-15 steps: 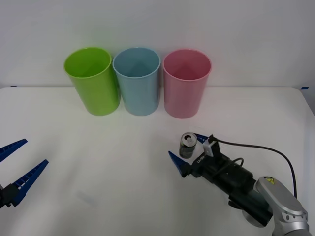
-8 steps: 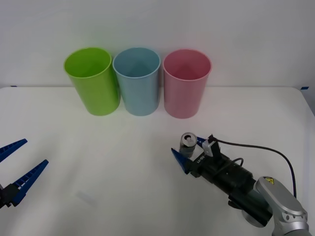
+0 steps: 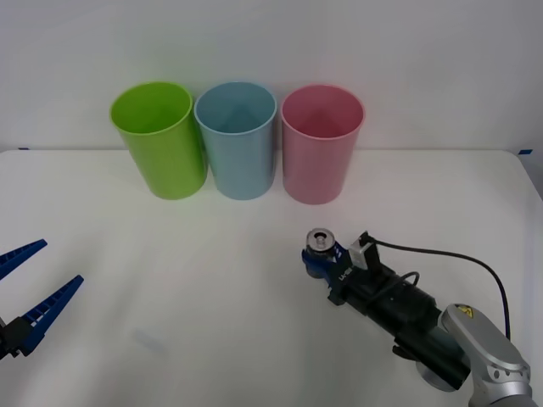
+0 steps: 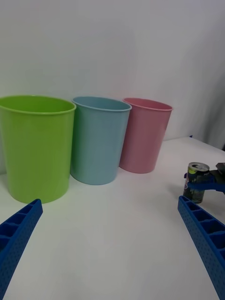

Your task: Grasp the object on the table and drop it into the matching bin: aluminum can to the light blue bin, PET bottle to the pink bin.

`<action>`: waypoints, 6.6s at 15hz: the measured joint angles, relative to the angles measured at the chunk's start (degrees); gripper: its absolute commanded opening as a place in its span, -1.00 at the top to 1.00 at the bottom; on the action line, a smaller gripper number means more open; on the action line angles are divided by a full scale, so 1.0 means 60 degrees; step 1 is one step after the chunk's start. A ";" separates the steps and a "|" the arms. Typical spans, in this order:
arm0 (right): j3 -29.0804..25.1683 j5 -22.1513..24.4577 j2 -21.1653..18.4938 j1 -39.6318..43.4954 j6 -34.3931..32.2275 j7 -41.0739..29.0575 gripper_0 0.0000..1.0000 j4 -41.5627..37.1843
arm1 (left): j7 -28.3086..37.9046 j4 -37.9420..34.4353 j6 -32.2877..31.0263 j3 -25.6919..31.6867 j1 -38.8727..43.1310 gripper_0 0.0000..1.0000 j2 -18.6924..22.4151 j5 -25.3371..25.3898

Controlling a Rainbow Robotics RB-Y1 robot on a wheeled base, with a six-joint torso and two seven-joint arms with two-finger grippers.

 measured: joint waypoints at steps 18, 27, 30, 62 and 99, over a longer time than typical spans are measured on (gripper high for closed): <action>0.0013 -0.0054 -0.2012 0.0617 -0.0083 -0.3267 1.00 -0.4759 | 0.0000 0.0000 0.0000 0.0000 0.0000 -1.00 0.0000 0.0000; -0.0350 -0.0029 -0.2910 -0.0056 -0.0205 -0.3982 1.00 -0.5651 | 0.0000 0.0000 0.0000 0.0000 0.0000 -1.00 0.0000 0.0000; -0.0325 0.0231 -0.2956 -0.0636 -0.0219 -0.4632 1.00 -0.5613 | 0.0000 0.0000 0.0000 0.0000 0.0000 -1.00 0.0000 0.0000; -0.2666 0.5849 0.2678 -0.8329 0.0000 -0.5624 1.00 0.3503 | 0.0000 -0.0001 0.0000 0.0000 0.0000 -1.00 0.0000 0.0000; -0.0373 0.3464 0.0174 -0.4780 0.0511 -0.5745 -1.00 -0.1214 | 0.0000 0.0000 0.0000 0.0000 0.0000 -1.00 0.0000 0.0000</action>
